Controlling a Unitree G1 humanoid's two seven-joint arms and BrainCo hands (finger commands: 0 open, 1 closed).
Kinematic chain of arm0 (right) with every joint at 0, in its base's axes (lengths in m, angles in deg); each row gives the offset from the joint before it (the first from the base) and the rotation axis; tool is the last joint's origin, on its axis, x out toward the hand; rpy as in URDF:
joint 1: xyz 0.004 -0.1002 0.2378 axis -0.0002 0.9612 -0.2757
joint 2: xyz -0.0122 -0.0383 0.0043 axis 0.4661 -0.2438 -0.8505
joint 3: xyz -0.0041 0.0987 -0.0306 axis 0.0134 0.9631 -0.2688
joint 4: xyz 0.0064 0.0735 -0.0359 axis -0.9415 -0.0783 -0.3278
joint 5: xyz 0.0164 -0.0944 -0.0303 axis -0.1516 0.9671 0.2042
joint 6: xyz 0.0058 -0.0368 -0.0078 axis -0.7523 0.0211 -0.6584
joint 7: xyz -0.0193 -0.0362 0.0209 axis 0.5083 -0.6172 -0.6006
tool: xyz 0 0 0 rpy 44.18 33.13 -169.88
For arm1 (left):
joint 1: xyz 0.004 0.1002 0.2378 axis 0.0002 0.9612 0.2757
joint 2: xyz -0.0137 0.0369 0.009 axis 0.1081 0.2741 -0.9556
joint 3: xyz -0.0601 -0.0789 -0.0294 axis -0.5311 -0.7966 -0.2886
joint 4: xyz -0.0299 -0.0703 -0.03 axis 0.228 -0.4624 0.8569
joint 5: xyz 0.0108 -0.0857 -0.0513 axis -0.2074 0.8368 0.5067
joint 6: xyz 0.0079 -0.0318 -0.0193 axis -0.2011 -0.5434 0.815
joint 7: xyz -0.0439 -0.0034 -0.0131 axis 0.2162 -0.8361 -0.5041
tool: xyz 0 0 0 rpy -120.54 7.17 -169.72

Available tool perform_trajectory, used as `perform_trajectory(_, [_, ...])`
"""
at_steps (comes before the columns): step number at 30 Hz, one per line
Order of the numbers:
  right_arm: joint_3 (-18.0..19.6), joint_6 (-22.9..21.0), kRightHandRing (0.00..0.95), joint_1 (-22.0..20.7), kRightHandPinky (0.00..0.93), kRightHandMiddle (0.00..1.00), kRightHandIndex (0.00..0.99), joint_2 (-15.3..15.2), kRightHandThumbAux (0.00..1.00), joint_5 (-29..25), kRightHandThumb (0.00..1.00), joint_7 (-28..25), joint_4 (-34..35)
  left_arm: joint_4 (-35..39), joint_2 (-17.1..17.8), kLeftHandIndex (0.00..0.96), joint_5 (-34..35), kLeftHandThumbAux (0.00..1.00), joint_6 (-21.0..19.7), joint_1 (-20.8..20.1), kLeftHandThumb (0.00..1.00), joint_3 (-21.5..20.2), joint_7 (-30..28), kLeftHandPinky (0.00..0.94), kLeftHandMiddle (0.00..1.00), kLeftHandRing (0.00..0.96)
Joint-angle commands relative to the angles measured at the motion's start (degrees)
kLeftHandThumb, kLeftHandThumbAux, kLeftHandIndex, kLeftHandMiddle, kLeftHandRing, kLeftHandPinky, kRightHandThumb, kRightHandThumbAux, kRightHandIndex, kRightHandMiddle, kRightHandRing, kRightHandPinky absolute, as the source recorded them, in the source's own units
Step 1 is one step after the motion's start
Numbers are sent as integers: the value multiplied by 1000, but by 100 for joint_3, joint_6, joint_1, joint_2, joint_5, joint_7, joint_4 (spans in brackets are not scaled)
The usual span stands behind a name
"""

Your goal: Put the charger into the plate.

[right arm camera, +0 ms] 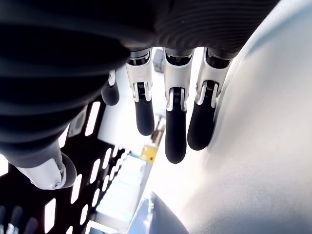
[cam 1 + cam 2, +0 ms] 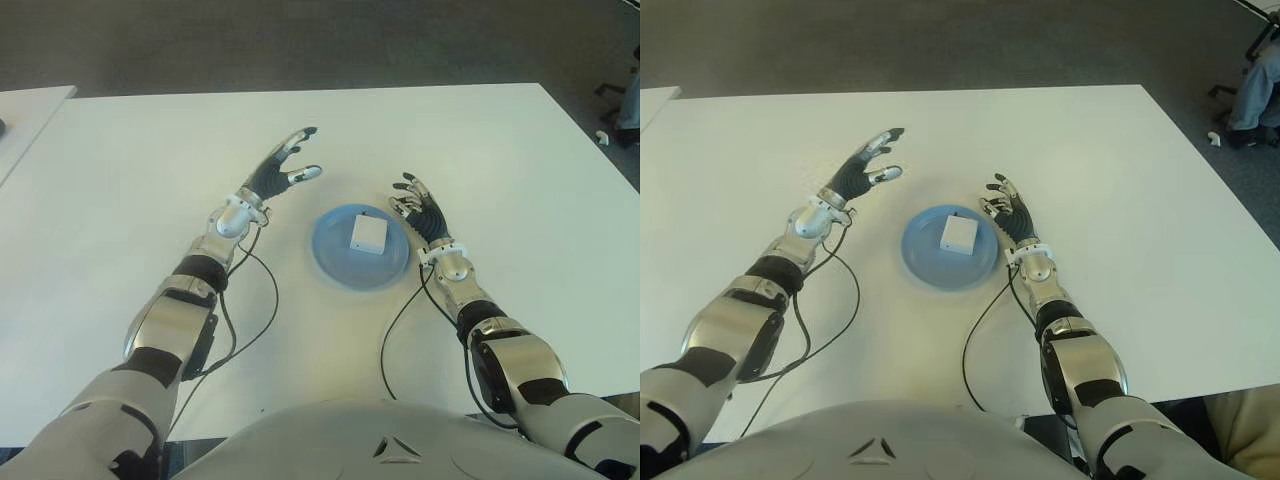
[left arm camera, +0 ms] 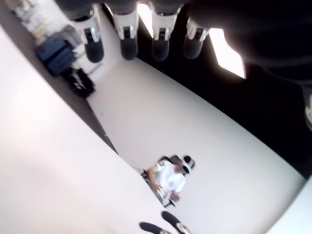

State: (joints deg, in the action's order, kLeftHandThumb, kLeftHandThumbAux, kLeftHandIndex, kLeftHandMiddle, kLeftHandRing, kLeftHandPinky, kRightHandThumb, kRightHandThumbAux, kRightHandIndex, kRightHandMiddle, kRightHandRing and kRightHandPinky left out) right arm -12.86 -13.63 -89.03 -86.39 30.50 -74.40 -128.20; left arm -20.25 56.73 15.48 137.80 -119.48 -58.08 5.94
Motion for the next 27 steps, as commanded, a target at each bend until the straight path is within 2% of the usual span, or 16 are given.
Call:
perform_trajectory(1, [-101, -433, 375, 382, 386, 231, 0, 101, 558, 164, 62, -173, -296, -274, -63, 0, 210, 332, -163, 131, 82, -289, -82, 0, 0, 0])
perform_trajectory(6, [-103, -409, 366, 380, 381, 230, 0, 86, 558, 174, 60, -161, -312, -289, -181, 0, 440, 376, -437, 434, 62, -581, -47, 0, 0, 0])
perform_trajectory(11, [-91, -435, 363, 369, 371, 234, 0, 79, 567, 154, 57, -208, -340, -245, -396, 0, 716, 425, -711, 552, 25, -893, 21, 0, 0, 0])
perform_trajectory(20, [-78, -427, 320, 352, 329, 228, 0, 72, 583, 151, 65, -209, -387, -278, -863, 0, 1064, 519, -860, 740, 0, -1419, 552, 0, 0, 0])
perform_trajectory(27, [-51, -383, 300, 365, 377, 202, 0, 74, 614, 125, 66, -205, -356, -438, -922, 0, 1046, 562, -989, 744, 0, -1584, 661, 0, 0, 0])
